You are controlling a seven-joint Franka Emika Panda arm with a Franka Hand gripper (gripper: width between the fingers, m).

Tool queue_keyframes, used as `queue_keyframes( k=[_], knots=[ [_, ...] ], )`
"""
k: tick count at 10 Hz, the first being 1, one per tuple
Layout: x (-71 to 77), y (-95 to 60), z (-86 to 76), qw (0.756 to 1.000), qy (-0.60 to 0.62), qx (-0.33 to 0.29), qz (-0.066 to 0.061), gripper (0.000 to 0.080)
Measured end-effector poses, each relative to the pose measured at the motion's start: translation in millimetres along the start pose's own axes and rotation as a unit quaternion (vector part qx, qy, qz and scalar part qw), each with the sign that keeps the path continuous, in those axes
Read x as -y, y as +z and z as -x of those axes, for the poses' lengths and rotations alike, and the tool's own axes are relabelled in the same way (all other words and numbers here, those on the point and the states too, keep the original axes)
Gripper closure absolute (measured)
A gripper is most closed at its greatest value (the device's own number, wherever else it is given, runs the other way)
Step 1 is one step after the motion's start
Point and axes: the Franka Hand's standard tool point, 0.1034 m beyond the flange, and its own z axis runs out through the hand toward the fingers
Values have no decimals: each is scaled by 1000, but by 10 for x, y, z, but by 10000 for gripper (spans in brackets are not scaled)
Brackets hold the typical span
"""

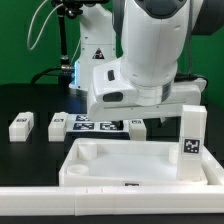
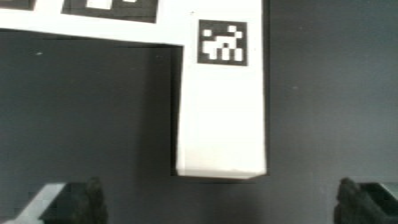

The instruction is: Assemble desk

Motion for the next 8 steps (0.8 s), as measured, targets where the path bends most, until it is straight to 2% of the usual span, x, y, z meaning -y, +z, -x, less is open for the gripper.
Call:
queue_keyframes(
  k=[2, 3, 4, 6, 8],
  knots=[
    [-3, 5, 2, 1000, 0, 0, 0, 151],
    [7, 41, 22, 1000, 20, 6, -6, 151],
    [1, 147, 68, 998, 52, 26, -16, 151],
    [-14, 341, 128, 996, 61, 60, -15, 151],
    [-38, 355, 112, 995, 62, 71, -15, 151]
  ],
)
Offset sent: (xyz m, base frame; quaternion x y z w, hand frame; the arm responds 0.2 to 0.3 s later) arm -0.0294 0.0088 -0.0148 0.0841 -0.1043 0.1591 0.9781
